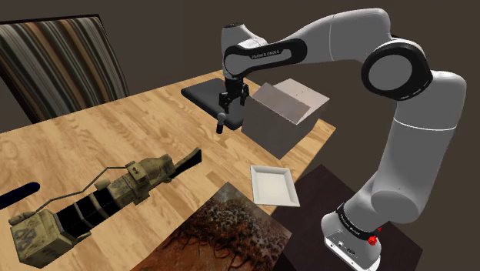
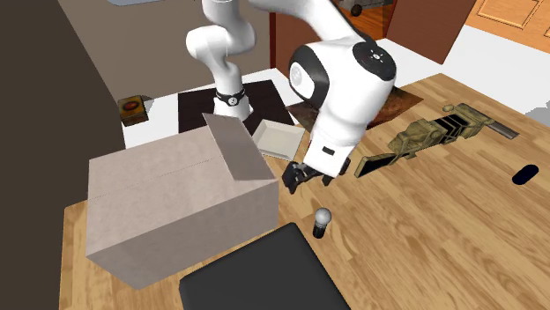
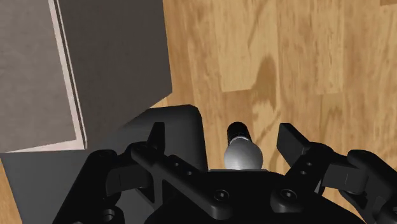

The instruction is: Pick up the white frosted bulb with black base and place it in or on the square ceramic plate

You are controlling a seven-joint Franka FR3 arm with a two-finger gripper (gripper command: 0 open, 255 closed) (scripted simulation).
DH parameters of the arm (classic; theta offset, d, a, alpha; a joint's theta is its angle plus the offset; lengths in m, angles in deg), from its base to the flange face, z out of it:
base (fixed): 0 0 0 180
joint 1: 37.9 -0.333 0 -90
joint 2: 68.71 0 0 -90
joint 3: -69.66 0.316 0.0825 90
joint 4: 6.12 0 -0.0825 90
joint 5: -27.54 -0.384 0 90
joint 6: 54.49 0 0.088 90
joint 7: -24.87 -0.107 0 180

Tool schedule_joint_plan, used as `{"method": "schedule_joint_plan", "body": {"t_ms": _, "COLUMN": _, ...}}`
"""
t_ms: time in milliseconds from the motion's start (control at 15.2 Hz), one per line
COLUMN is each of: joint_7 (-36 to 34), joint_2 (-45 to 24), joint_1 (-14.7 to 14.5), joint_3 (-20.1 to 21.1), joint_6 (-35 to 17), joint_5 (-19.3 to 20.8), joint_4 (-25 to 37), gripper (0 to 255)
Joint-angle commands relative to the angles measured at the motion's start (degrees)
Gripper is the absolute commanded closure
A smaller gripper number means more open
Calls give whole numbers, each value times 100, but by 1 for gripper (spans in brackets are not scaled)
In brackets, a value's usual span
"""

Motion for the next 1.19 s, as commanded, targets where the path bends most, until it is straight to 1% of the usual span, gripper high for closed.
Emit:
{"method": "schedule_joint_plan", "body": {"t_ms": 0, "joint_7": -15, "joint_2": -559, "joint_1": -97, "joint_3": 6, "joint_6": 128, "joint_5": 92, "joint_4": 620, "gripper": 0}}
{"method": "schedule_joint_plan", "body": {"t_ms": 264, "joint_7": 29, "joint_2": -1667, "joint_1": -308, "joint_3": -12, "joint_6": 506, "joint_5": 241, "joint_4": 1986, "gripper": 0}}
{"method": "schedule_joint_plan", "body": {"t_ms": 330, "joint_7": 32, "joint_2": -1706, "joint_1": -317, "joint_3": -14, "joint_6": 522, "joint_5": 245, "joint_4": 2038, "gripper": 0}}
{"method": "schedule_joint_plan", "body": {"t_ms": 792, "joint_7": -9, "joint_2": -1793, "joint_1": -262, "joint_3": -41, "joint_6": -5, "joint_5": 284, "joint_4": 1598, "gripper": 0}}
{"method": "schedule_joint_plan", "body": {"t_ms": 1122, "joint_7": -9, "joint_2": -1793, "joint_1": -262, "joint_3": -41, "joint_6": -5, "joint_5": 285, "joint_4": 1598, "gripper": 0}}
